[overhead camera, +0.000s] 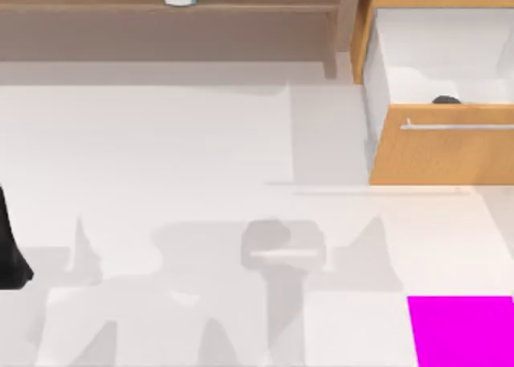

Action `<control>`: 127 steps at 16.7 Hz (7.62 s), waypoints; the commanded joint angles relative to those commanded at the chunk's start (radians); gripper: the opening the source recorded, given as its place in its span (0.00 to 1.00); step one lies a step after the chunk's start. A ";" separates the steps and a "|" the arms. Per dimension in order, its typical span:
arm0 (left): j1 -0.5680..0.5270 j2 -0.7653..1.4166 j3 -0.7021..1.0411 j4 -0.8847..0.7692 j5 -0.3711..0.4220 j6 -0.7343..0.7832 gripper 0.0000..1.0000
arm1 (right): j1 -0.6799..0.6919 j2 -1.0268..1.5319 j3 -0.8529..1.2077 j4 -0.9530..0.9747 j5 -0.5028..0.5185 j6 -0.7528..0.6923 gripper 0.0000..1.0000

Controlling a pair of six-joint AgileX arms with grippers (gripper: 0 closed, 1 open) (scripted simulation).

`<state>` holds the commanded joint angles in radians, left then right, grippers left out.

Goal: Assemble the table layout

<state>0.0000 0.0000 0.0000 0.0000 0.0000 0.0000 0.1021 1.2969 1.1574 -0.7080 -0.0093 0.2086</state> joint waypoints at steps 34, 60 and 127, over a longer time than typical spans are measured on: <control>0.000 0.000 0.000 0.000 0.000 0.000 1.00 | 0.035 1.125 0.929 -0.426 0.037 0.033 1.00; 0.000 0.000 0.000 0.000 0.000 0.000 1.00 | 0.034 1.159 0.925 -0.389 0.036 0.033 0.00; 0.000 0.000 0.000 0.000 0.000 0.000 1.00 | 0.425 0.003 -0.448 -0.031 0.057 0.337 0.00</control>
<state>0.0000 0.0000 0.0000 0.0000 0.0000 0.0000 0.5266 1.2998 0.7090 -0.7393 0.0477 0.5454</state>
